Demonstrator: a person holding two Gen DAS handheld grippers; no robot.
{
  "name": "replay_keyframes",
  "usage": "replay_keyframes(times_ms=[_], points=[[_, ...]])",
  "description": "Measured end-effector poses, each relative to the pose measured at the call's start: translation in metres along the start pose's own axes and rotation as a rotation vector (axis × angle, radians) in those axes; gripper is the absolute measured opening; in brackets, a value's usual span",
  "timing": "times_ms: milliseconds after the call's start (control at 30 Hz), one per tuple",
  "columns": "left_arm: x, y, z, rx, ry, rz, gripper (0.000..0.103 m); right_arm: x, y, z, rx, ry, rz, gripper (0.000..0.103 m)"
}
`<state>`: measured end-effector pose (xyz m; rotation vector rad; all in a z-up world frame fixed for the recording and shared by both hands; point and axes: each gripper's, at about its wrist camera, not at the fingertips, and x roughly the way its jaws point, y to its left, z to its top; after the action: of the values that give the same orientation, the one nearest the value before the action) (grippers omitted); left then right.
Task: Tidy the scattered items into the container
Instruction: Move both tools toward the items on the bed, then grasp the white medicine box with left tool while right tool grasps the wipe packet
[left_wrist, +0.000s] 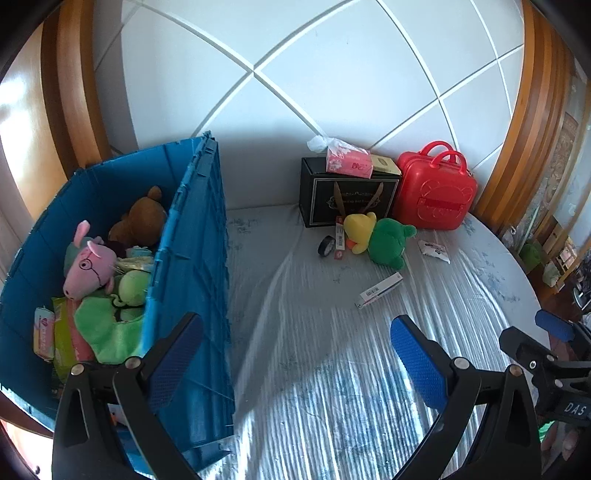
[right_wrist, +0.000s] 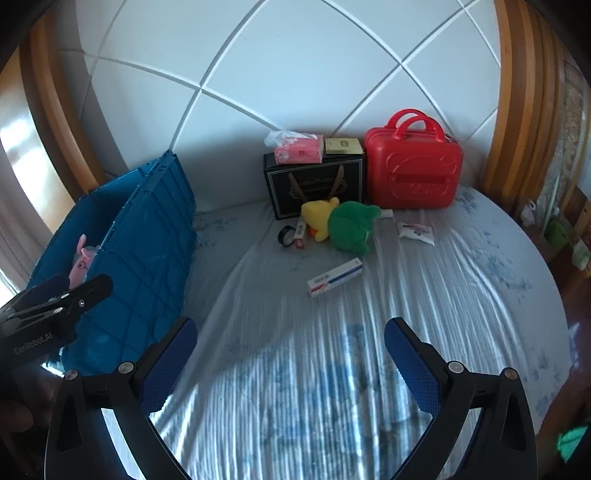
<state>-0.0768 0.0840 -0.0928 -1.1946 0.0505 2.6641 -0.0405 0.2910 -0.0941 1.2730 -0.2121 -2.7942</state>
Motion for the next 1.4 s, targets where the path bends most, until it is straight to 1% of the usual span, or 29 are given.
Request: replay_keyframes(times_ms=[100, 200, 267, 400, 533, 667, 767, 900, 1000, 1100, 1200, 1267, 1333, 1400], points=[[0.030, -0.026, -0.004, 0.014, 0.002, -0.016, 0.103, 0.023, -0.030, 0.007, -0.036, 0.000, -0.009, 0.103], [0.070, -0.050, -0.010, 0.028, 0.009, -0.035, 0.103, 0.052, -0.065, 0.013, -0.049, 0.012, -0.009, 0.103], [0.097, -0.064, -0.013, 0.031, 0.015, -0.048, 0.103, 0.077, -0.089, 0.016, -0.057, 0.031, -0.010, 0.103], [0.150, -0.090, -0.017, 0.079, 0.024, -0.052, 0.103, 0.122, -0.133, 0.022, -0.083, 0.069, -0.024, 0.103], [0.200, -0.110, -0.020, 0.125, 0.034, -0.056, 0.103, 0.165, -0.171, 0.027, -0.098, 0.103, -0.043, 0.103], [0.247, -0.123, -0.027, 0.178, 0.065, -0.062, 0.103, 0.203, -0.199, 0.030, -0.120, 0.135, -0.050, 0.103], [0.279, -0.129, -0.034, 0.184, 0.085, -0.064, 0.103, 0.235, -0.217, 0.034, -0.159, 0.149, -0.081, 0.103], [0.316, -0.139, -0.039, 0.209, 0.082, -0.066, 0.103, 0.282, -0.245, 0.045, -0.180, 0.154, -0.119, 0.103], [0.342, -0.145, -0.040, 0.206, 0.085, -0.063, 0.103, 0.321, -0.261, 0.056, -0.234, 0.165, -0.153, 0.103], [0.356, -0.151, -0.039, 0.185, 0.075, -0.086, 0.103, 0.361, -0.277, 0.070, -0.288, 0.175, -0.181, 0.103], [0.369, -0.159, -0.038, 0.207, 0.062, -0.096, 0.103, 0.397, -0.292, 0.078, -0.338, 0.196, -0.214, 0.103], [0.380, -0.161, -0.038, 0.213, 0.068, -0.081, 0.103, 0.414, -0.298, 0.081, -0.365, 0.198, -0.225, 0.103], [0.387, -0.162, -0.037, 0.203, 0.068, -0.087, 0.103, 0.425, -0.300, 0.081, -0.401, 0.191, -0.231, 0.103], [0.395, -0.165, -0.037, 0.215, 0.076, -0.095, 0.103, 0.432, -0.301, 0.085, -0.423, 0.173, -0.216, 0.103]])
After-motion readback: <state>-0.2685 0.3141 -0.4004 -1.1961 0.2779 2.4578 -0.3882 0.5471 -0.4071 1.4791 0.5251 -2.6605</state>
